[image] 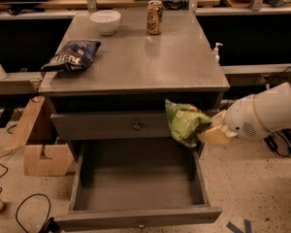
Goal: Place green jalapeno chip bag into middle drawer
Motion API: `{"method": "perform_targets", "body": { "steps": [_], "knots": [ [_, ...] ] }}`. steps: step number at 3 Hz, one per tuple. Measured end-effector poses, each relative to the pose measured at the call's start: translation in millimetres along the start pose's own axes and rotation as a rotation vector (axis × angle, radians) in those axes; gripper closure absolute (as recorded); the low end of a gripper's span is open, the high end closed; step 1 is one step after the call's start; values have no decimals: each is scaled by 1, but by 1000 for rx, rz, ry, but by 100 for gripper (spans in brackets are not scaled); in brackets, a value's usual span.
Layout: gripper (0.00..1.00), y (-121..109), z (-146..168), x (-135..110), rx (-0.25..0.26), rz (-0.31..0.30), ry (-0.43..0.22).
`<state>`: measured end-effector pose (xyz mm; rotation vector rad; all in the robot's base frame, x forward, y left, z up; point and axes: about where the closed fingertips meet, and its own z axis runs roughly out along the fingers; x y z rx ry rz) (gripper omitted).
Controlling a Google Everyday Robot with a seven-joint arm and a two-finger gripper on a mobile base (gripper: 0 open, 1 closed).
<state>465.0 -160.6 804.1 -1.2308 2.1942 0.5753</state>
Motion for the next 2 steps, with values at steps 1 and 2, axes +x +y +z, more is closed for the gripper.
{"method": "perform_targets", "body": {
  "steps": [1, 2],
  "knots": [
    [100, 7, 64, 26, -63, 40, -14],
    [100, 13, 133, 50, -125, 92, -14]
  ]
}}
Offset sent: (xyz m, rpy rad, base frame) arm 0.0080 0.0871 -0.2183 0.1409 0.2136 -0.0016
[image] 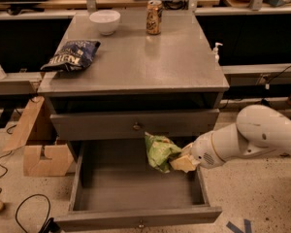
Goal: Place green jalapeno chip bag into middle drawer
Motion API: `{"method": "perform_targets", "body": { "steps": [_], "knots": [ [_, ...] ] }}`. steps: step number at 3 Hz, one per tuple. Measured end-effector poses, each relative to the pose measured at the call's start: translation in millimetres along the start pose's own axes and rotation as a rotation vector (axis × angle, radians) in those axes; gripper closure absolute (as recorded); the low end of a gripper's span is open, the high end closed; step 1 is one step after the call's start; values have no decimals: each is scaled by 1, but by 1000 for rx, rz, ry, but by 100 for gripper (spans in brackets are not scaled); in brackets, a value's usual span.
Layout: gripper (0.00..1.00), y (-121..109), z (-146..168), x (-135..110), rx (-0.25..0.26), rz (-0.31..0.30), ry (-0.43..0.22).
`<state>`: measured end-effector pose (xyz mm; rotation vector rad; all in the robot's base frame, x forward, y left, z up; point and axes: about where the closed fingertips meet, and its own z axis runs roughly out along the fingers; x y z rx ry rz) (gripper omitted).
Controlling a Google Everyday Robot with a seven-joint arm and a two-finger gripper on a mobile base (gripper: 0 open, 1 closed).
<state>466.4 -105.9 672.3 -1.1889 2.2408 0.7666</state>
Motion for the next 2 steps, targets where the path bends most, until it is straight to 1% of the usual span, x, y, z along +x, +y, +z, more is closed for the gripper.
{"method": "perform_targets", "body": {
  "steps": [1, 2],
  "knots": [
    [100, -15, 74, 28, -56, 72, 52],
    [100, -28, 109, 44, -80, 129, 96]
  ]
}}
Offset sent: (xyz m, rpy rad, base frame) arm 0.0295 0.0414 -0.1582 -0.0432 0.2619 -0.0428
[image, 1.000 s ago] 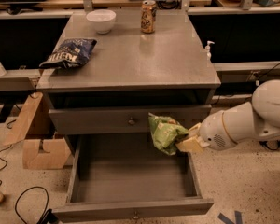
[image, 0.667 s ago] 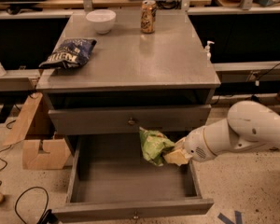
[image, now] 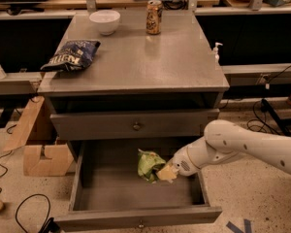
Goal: Place green jalapeno chip bag into middle drawer
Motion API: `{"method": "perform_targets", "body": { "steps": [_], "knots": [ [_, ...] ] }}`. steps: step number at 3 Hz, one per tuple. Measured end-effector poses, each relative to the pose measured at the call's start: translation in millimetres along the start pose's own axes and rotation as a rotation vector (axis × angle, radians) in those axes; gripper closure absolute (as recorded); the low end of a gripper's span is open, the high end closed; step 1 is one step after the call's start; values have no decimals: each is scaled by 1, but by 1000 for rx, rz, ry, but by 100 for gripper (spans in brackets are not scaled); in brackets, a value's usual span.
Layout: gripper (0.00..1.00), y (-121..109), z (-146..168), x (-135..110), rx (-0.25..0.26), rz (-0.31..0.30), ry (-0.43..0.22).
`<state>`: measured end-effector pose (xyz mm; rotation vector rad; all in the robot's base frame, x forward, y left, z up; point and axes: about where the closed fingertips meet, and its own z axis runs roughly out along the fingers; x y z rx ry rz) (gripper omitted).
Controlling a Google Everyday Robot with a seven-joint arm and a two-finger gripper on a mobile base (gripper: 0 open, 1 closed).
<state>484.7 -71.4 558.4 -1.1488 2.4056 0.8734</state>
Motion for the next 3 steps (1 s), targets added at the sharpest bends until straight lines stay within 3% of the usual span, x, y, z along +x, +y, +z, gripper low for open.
{"method": "perform_targets", "body": {
  "steps": [1, 3],
  "knots": [
    [100, -21, 18, 14, -8, 73, 54],
    [59, -20, 21, 16, -13, 76, 58]
  ]
}}
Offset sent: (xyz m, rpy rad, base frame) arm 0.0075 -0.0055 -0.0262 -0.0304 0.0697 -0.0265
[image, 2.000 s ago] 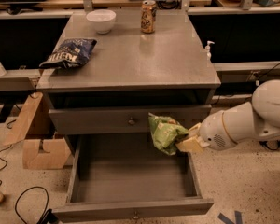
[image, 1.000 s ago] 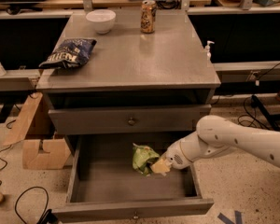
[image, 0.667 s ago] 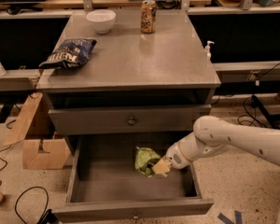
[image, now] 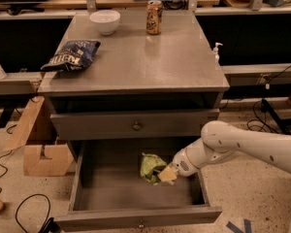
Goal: Place green jalapeno chip bag into middle drawer
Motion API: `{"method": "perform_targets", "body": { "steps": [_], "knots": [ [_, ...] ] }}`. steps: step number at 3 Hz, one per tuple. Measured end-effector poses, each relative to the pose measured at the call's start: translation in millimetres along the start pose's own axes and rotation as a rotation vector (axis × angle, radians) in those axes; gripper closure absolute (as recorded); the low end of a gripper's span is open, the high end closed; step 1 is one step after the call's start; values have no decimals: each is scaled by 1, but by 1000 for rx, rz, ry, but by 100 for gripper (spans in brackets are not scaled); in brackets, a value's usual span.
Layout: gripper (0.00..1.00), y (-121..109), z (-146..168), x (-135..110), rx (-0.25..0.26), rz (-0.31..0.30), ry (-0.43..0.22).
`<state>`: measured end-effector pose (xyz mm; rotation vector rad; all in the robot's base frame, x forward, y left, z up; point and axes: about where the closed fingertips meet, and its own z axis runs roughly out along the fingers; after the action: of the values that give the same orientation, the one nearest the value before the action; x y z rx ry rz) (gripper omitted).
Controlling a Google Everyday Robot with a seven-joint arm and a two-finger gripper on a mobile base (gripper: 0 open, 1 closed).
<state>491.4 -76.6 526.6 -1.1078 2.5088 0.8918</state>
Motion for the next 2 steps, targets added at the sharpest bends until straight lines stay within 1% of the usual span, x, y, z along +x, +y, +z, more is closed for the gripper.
{"method": "perform_targets", "body": {
  "steps": [2],
  "knots": [
    [12, 2, 3, 0, -6, -1, 4]
  ]
}}
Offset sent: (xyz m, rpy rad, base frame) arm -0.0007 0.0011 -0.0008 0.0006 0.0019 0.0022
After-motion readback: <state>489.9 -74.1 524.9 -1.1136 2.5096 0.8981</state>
